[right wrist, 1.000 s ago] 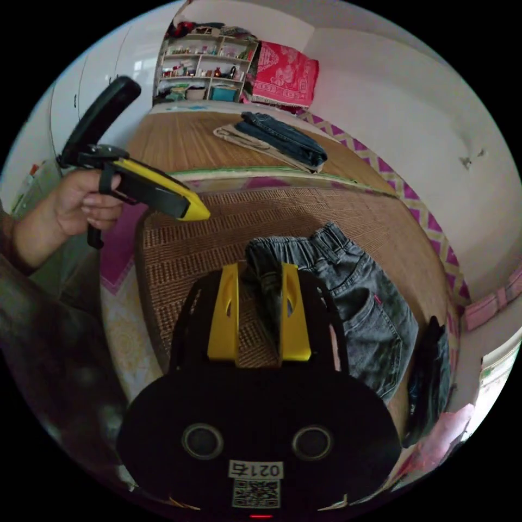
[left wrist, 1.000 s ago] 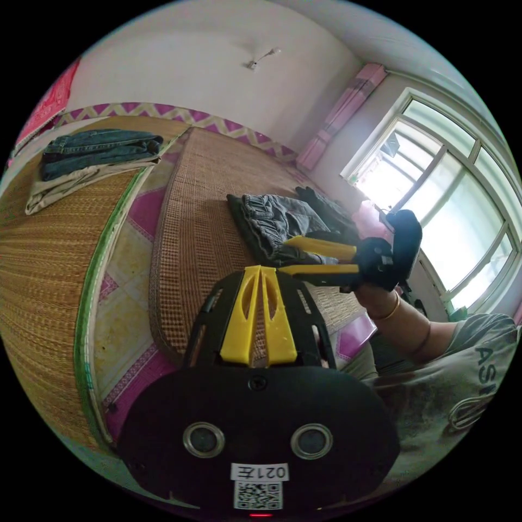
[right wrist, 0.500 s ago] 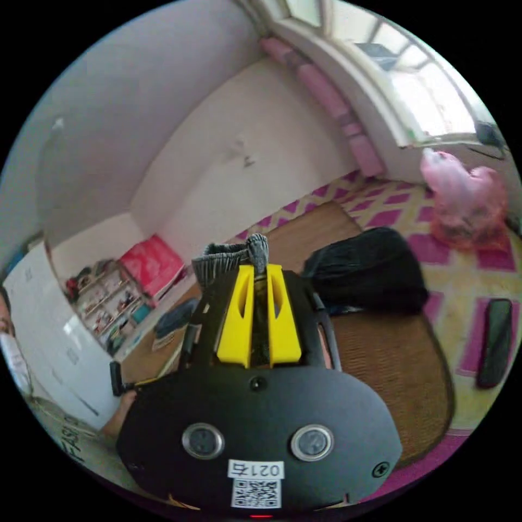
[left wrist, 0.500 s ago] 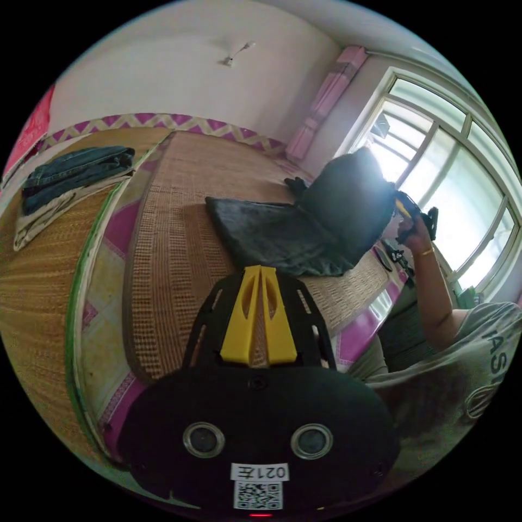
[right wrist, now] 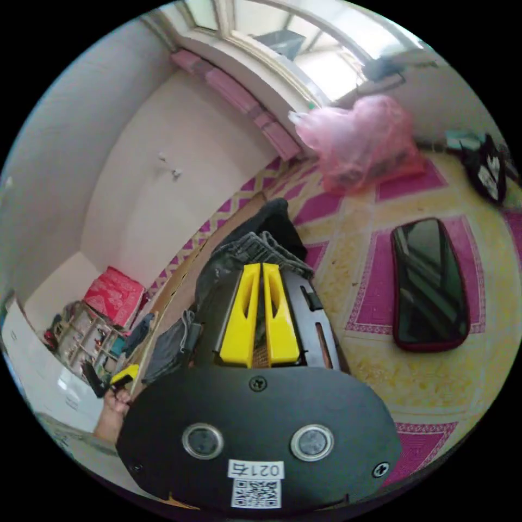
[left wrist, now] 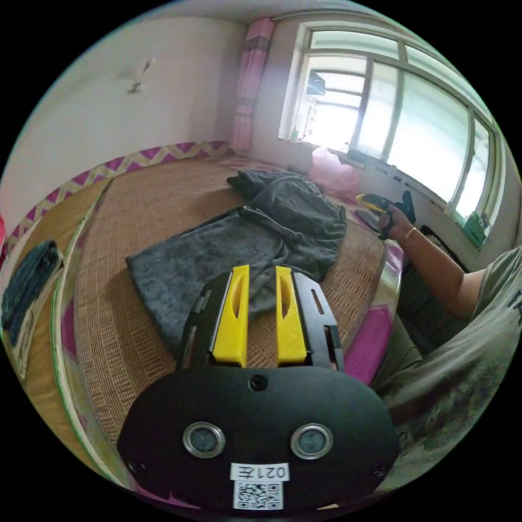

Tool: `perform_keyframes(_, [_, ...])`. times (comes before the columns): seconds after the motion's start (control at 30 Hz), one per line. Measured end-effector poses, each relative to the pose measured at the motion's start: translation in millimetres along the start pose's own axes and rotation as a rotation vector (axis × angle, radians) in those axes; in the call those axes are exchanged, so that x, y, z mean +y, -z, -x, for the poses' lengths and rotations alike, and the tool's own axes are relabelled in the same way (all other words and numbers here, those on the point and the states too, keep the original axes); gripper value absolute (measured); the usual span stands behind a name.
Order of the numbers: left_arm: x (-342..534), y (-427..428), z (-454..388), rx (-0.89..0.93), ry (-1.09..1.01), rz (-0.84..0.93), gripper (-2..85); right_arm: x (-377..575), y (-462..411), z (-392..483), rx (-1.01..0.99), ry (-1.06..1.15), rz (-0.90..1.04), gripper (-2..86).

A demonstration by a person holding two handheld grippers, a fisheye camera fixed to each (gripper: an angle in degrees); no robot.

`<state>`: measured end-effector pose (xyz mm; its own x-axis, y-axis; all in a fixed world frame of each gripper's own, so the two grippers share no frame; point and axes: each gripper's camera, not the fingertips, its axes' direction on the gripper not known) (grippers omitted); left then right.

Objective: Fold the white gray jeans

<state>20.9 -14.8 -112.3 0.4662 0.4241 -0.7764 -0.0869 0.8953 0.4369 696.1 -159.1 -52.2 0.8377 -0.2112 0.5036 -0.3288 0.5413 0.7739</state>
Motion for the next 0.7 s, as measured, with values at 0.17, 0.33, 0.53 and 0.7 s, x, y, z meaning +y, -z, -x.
perform_keyframes(0.17, [-39, -77, -53, -0.035, -0.217, 0.115, 10.6, 43, -37, 116, 0.036, 0.39, 0.212, 5.7])
perform_keyframes(0.33, [-69, -135, -74, -0.094, -0.278, 0.213, 10.3, 108, -101, 202, 0.193, 0.67, 0.371, 8.6])
perform_keyframes(0.53, [-95, -157, -48, -0.115, -0.185, 0.263, 8.4, 161, -173, 236, 0.391, 0.775, 0.494, 8.5])
perform_keyframes(0.7, [-116, -146, -14, -0.057, -0.113, 0.269, 2.0, 179, -203, 251, 0.468, 0.807, 0.548, 8.0])
